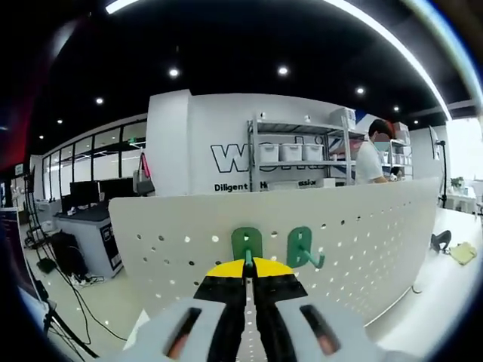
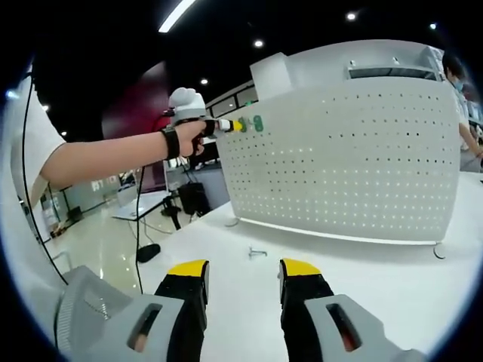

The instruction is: Insert the hook assembly into the mounting plate slot until the hook locks in place.

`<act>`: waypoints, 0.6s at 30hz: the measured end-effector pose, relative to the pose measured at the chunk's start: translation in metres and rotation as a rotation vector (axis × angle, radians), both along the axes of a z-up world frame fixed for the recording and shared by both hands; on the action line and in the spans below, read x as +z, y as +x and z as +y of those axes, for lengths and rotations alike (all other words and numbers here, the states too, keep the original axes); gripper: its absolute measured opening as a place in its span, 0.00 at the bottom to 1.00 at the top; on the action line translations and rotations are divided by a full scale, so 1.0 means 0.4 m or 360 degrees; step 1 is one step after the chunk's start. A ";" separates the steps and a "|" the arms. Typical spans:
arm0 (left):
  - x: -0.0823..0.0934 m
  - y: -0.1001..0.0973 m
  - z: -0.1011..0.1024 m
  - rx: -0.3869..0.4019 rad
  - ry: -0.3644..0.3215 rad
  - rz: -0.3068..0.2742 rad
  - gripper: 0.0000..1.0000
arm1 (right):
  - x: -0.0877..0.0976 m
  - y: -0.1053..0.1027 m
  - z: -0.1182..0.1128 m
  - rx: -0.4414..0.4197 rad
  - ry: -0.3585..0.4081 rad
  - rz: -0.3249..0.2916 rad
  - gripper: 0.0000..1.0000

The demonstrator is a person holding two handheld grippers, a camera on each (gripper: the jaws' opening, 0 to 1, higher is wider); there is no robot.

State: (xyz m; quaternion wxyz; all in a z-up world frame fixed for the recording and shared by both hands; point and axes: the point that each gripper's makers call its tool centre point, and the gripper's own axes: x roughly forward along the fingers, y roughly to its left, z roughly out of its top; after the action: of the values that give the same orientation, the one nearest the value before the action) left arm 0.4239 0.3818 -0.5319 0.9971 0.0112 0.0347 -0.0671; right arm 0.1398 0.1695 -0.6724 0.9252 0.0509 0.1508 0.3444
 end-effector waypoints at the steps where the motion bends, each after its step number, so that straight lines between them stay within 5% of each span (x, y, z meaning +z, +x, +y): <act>1: -0.003 0.002 0.003 0.0012 0.0015 0.0010 0.02 | 0.000 0.000 -0.001 -0.0001 -0.0001 0.0000 0.38; 18: -0.012 0.009 0.002 0.0044 -0.0009 0.0051 0.03 | -0.005 -0.002 0.000 0.0006 0.0011 0.0008 0.38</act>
State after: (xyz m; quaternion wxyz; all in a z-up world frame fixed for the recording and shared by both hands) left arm 0.4274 0.3826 -0.5367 0.9972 0.0068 0.0507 -0.0537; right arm 0.1391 0.1696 -0.6742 0.9240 0.0547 0.1521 0.3464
